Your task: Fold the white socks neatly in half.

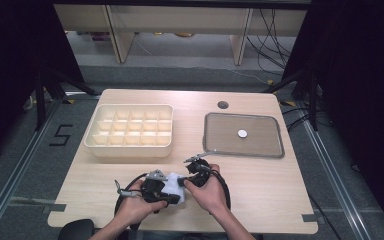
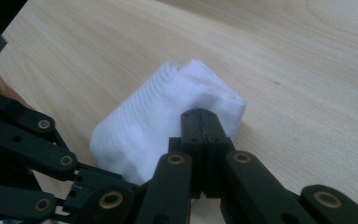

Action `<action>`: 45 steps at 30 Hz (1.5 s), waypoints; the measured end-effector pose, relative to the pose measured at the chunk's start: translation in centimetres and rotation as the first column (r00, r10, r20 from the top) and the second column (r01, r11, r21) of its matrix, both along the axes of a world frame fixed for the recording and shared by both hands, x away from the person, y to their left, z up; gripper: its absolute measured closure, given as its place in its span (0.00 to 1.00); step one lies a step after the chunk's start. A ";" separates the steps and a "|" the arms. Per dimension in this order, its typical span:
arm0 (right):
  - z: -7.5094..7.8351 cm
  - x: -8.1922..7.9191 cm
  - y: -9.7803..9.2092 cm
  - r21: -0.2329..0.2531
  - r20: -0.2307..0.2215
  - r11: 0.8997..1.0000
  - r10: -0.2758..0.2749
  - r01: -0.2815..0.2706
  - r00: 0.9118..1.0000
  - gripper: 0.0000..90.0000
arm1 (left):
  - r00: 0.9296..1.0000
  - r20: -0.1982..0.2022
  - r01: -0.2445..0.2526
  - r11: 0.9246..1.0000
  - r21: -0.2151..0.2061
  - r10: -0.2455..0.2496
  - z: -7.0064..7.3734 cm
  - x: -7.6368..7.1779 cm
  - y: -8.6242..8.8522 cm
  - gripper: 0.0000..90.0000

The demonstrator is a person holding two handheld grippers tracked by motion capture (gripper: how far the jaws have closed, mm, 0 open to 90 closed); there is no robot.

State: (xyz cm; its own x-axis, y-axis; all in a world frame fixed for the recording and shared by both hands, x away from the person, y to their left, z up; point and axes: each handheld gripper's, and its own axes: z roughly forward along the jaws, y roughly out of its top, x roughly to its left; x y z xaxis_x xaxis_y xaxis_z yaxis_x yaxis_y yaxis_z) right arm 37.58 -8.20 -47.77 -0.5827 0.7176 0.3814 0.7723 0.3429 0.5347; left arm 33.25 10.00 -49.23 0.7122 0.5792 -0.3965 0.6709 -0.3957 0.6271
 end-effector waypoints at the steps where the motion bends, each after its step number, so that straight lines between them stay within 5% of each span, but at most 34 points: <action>1: -0.1 0.0 0.0 -0.012 0.001 1.000 -0.009 0.009 1.000 1.00 | 1.000 -0.001 -0.002 1.000 -0.002 0.002 0.0 0.0 0.0 0.99; 7: -0.2 0.1 0.1 -0.005 0.018 1.000 0.007 -0.007 1.000 1.00 | 1.000 0.012 -0.021 1.000 -0.024 0.021 0.8 0.0 0.5 0.92; 10: -0.2 0.1 0.1 -0.004 0.018 1.000 0.006 -0.006 1.000 1.00 | 0.996 0.052 -0.069 0.996 -0.061 0.072 2.7 0.2 2.0 0.86; 14: -0.2 0.1 0.1 -0.003 0.025 1.000 0.017 -0.017 1.000 1.00 | 0.985 0.078 -0.155 0.987 -0.030 0.157 3.8 1.8 4.0 0.72; 16: -0.2 0.0 0.1 -0.002 0.019 1.000 0.010 -0.010 1.000 1.00 | 0.985 0.069 -0.159 0.987 0.004 0.158 3.5 2.6 4.6 0.63; 20: -0.3 0.1 0.1 0.001 0.019 1.000 0.011 -0.011 1.000 1.00 | 0.987 0.007 -0.161 0.986 0.042 0.161 2.4 3.9 4.8 0.55; 26: -0.4 0.0 0.1 -0.001 0.025 1.000 0.009 -0.009 1.000 1.00 | 0.983 -0.100 -0.150 0.988 0.025 0.151 1.5 4.7 4.0 0.49; 34: -0.6 0.0 0.1 0.002 0.024 1.000 0.014 -0.014 1.000 1.00 | 0.980 -0.131 -0.138 0.987 0.082 0.147 0.7 5.1 3.1 0.46; 35: -0.6 -0.1 0.1 0.002 0.021 1.000 0.013 -0.013 1.000 1.00 | 0.986 -0.128 -0.091 0.988 0.124 0.107 0.7 5.3 3.4 0.46; 36: -0.6 -0.1 0.1 0.000 0.021 1.000 0.013 -0.013 1.000 1.00 | 0.980 -0.139 -0.129 0.987 0.098 0.141 0.7 5.2 3.0 0.46; 38: -0.6 -0.1 0.1 0.001 0.022 1.000 0.015 -0.015 1.000 1.00 | 0.980 -0.144 -0.124 0.987 0.100 0.137 0.7 5.2 3.0 0.47; 39: -0.6 -0.1 0.1 0.000 0.022 1.000 0.015 -0.015 1.000 1.00 | 0.985 -0.145 -0.079 0.988 0.133 0.098 0.7 5.5 3.2 0.48; 45: -0.7 -0.1 0.0 -0.003 0.024 1.000 0.017 -0.017 1.000 1.00 | 0.969 -0.211 -0.102 0.988 0.116 0.125 0.3 5.7 2.7 0.50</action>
State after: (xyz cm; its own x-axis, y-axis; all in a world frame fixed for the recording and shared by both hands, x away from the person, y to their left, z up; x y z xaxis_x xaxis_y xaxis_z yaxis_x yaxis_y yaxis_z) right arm 37.51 -8.17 -48.46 -0.6040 0.7083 0.3652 0.7530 0.3573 0.5525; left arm 38.95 12.69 -48.93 0.5430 0.6972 -0.4680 0.8306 -0.3641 0.4213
